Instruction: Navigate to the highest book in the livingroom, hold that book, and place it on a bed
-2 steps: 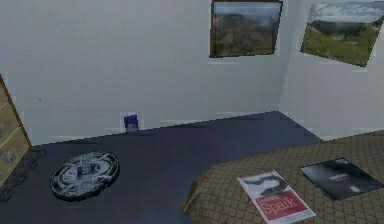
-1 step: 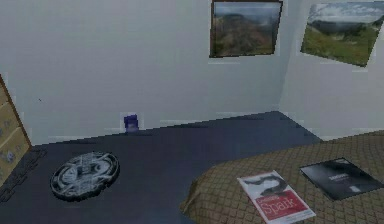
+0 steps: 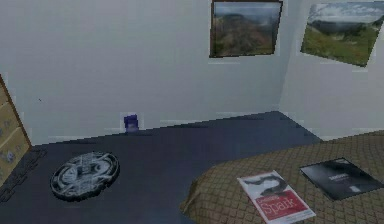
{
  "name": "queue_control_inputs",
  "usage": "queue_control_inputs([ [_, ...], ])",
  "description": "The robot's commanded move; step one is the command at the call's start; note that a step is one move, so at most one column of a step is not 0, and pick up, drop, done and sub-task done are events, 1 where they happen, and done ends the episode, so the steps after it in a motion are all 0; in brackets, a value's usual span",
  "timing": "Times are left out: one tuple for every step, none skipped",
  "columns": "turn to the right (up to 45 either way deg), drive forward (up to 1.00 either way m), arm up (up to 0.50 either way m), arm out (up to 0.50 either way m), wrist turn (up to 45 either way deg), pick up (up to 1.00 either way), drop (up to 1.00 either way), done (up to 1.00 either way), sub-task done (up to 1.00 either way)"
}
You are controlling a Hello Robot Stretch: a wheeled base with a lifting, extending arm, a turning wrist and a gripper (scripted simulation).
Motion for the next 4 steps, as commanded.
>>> queue_control_inputs([
  [0.0,0.0,0.0,0.0,6.0,0.0,0.0,0.0,0.0],
  [0.0,0.0,-0.22,0.0,0.0,0.0,0.0,0.0,0.0],
  [0.0,0.0,-0.32,0.0,0.0,0.0,0.0,0.0,0.0],
  [0.0,0.0,0.0,0.0,0.0,0.0,1.0,0.0,0.0],
])
